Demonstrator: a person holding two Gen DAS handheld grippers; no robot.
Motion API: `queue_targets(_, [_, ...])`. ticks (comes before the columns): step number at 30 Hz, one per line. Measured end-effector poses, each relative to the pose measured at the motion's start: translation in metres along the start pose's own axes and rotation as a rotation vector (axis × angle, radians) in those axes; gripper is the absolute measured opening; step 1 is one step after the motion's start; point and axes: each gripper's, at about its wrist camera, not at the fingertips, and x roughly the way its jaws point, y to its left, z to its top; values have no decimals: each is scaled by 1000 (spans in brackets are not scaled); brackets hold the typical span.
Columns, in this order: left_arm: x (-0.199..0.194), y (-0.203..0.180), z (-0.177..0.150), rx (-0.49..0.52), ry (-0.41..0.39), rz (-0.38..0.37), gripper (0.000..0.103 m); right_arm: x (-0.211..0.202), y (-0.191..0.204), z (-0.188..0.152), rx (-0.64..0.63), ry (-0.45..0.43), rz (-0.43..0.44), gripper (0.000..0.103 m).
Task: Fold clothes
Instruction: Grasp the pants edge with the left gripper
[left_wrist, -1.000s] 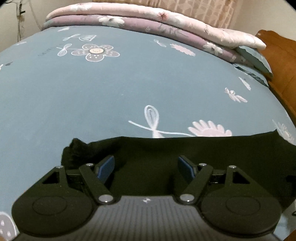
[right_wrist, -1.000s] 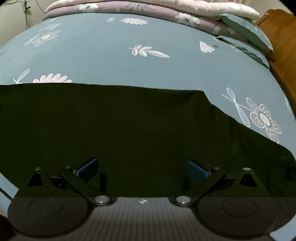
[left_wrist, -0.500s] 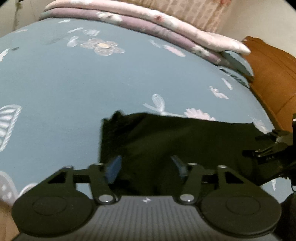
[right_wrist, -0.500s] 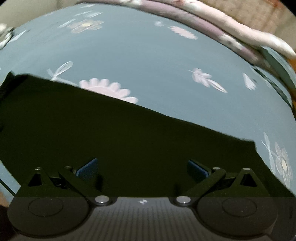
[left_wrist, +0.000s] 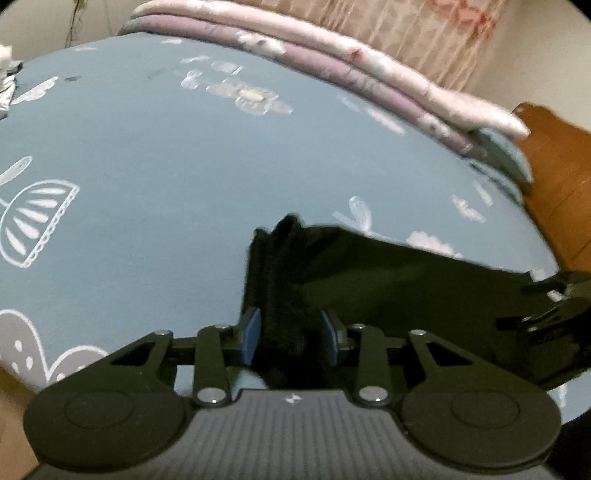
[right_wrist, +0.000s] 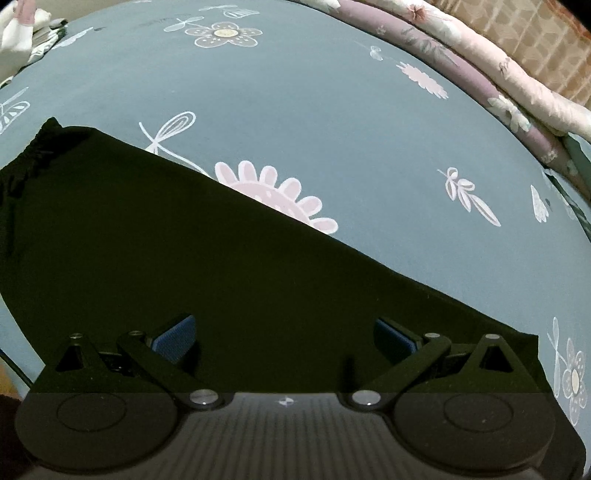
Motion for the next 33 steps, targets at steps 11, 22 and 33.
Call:
queue_targets(11, [-7,-4,-4,45,7,-60,19,5,2,3,-17,7,-3,103])
queue_targets(22, [6,10,16,26,0,-28,36,7,1,3,-11,1,6,103])
queue_targets(33, [49,8,45,91,-17,-92,31,4,-4,-5,44,0,-17,103])
